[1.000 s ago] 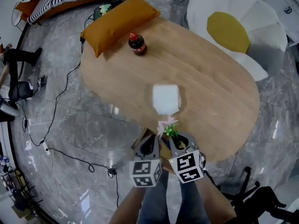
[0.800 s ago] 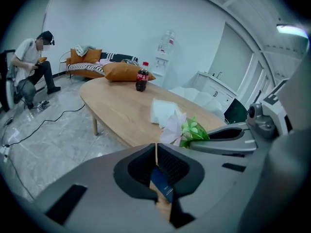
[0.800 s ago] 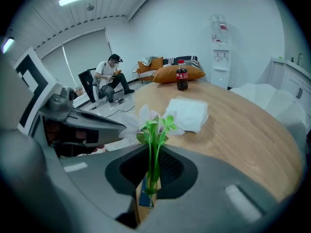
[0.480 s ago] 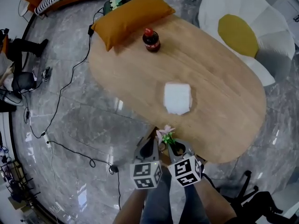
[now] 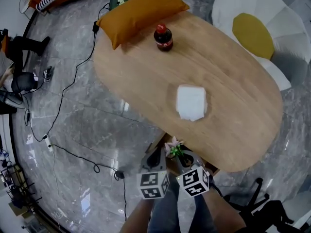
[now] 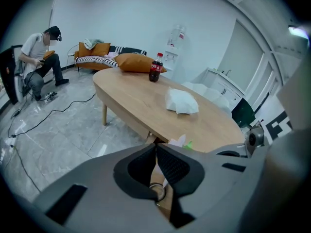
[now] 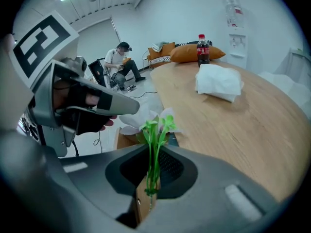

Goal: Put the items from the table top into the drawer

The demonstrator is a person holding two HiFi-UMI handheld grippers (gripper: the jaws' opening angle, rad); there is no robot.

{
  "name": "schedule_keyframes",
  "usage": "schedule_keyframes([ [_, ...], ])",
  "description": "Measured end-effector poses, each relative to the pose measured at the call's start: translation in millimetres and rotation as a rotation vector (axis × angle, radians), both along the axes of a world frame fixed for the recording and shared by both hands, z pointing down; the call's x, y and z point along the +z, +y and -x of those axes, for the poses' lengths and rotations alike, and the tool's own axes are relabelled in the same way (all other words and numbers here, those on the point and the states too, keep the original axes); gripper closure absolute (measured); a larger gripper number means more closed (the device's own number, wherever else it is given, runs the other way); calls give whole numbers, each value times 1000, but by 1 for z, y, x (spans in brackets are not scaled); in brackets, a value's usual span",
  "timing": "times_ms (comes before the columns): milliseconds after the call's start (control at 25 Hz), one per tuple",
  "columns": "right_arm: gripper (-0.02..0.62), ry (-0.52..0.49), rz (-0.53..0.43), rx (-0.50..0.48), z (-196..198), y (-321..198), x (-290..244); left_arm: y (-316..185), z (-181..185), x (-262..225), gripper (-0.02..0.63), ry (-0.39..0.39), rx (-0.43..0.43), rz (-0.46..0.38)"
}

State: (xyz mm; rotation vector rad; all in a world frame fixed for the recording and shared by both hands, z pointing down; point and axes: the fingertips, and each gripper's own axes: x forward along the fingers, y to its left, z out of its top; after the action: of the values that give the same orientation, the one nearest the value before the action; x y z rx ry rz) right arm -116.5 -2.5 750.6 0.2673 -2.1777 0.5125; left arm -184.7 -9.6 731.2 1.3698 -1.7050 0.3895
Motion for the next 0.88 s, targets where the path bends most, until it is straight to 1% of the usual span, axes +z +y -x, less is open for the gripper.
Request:
schedule_keyframes([
  [360,572,16,3,-44,10,11,18,0,-2,16,586,18,20,19],
  [640,571,52,18,-1,5,10,38,1,0,26,586,15,48,30],
  [880,571,51,15,24,8,9,47,1,-5,34,586,25,63,43],
])
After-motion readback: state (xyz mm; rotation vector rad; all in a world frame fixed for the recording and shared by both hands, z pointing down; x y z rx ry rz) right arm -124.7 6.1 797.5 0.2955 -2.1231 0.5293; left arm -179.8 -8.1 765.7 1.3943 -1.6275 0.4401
